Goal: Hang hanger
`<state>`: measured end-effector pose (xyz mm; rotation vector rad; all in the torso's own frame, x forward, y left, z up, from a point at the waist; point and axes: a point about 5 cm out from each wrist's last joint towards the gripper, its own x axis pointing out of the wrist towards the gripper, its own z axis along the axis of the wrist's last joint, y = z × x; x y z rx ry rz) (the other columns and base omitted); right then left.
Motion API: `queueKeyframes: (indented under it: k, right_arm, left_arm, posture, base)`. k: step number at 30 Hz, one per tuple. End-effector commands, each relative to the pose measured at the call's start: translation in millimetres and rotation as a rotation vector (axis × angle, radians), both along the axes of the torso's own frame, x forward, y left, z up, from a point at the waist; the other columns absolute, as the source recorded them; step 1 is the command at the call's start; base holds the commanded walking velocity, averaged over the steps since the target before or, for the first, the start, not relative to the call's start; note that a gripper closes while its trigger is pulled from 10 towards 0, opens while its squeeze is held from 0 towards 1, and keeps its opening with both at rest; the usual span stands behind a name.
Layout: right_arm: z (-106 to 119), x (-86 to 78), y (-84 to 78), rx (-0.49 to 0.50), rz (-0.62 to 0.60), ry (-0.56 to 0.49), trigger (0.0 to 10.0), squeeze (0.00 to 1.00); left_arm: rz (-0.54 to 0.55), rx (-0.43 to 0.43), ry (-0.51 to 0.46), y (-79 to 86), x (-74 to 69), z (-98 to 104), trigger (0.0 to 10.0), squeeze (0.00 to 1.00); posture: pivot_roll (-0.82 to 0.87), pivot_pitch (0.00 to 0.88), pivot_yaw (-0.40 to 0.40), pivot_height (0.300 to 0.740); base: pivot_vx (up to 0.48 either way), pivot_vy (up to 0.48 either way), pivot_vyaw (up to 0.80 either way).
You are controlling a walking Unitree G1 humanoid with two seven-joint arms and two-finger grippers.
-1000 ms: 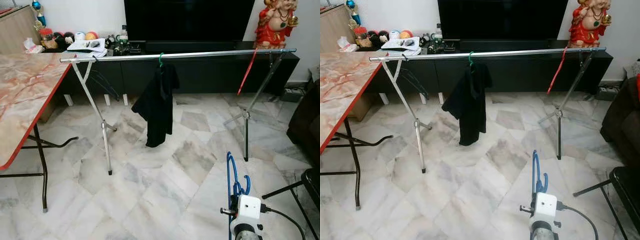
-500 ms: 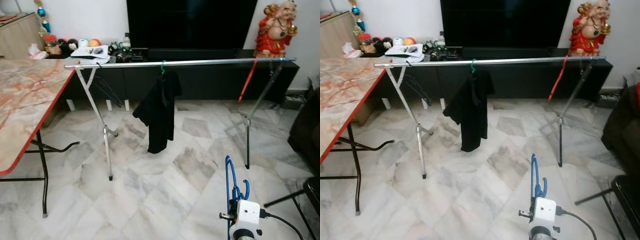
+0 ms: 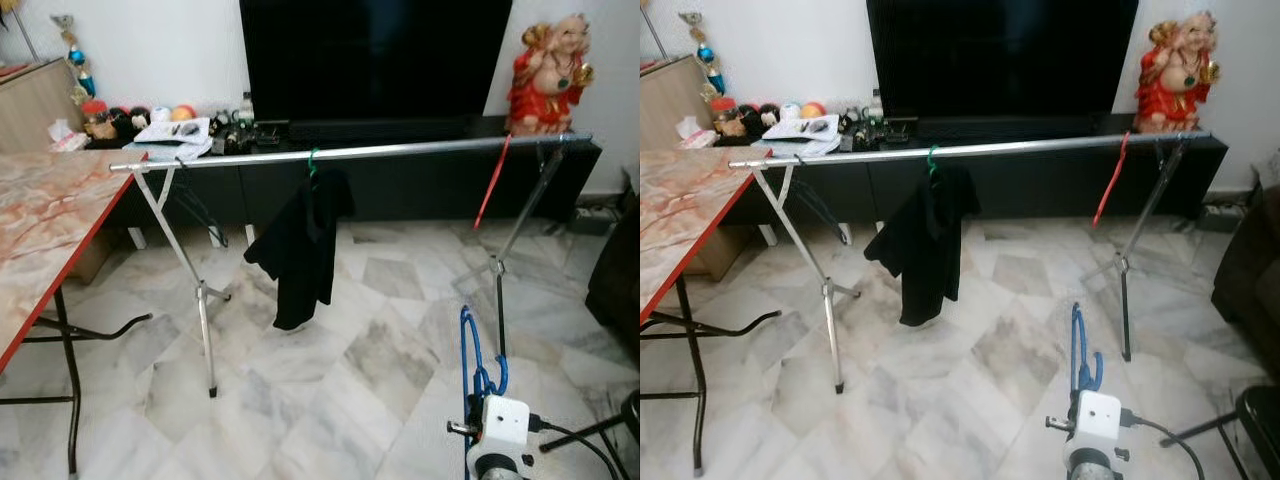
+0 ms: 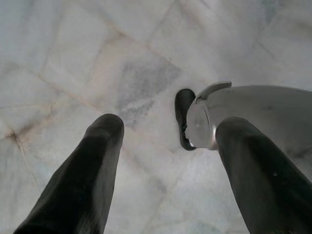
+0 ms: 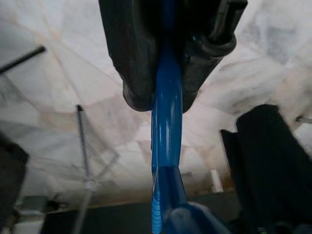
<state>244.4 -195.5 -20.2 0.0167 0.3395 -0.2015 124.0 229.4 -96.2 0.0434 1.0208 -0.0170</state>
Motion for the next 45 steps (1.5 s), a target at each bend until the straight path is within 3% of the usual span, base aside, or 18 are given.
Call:
queueKeyframes:
  k: [1, 13, 20, 31, 38, 45]
  right_arm:
    - [4.5, 6.0, 2.0, -0.001, 0.012, -0.019, 10.0, 0.0]
    - [8.5, 14.1, 2.3, -0.002, 0.028, -0.02, 10.0, 0.0]
    - [12.8, 20.8, 0.6, -0.001, 0.029, -0.03, 10.0, 0.0]
    - [11.7, 20.1, -0.3, -0.007, 0.042, -0.02, 10.0, 0.0]
    - [23.4, 29.7, -11.6, -0.016, 0.011, -0.065, 10.0, 0.0]
    - [30.1, 36.3, -11.2, -0.013, 0.035, -0.089, 10.0, 0.0]
  left_arm:
    - [-0.002, 0.001, 0.022, -0.1, -4.0, -1.7, 10.0, 0.0]
    - [0.014, -0.015, 0.002, -6.4, 1.5, -1.4, 10.0, 0.0]
    - [0.022, -0.023, -0.028, -8.4, 12.0, 1.8, 10.0, 0.0]
    - [0.03, -0.029, -0.043, -9.1, 14.9, 2.8, 10.0, 0.0]
    - [0.035, -0.037, -0.059, -10.9, 19.4, 4.3, 10.0, 0.0]
    - [0.03, -0.046, -0.069, -15.1, 25.4, 5.6, 10.0, 0.0]
  posture:
    - [0.06, 0.0, 0.014, 0.74]
    - [0.08, 0.0, -0.007, 0.74]
    - [0.07, 0.0, -0.007, 0.74]
    - [0.1, 0.0, -0.02, 0.74]
    - [0.07, 0.0, -0.018, 0.74]
    - [0.06, 0.0, -0.025, 0.74]
  base:
    - [0.307, 0.0, 0.0]
    - [0.304, 0.0, 0.0]
    - [0.303, 0.0, 0.0]
    - [0.304, 0.0, 0.0]
    - [0.306, 0.0, 0.0]
    - [0.304, 0.0, 0.0]
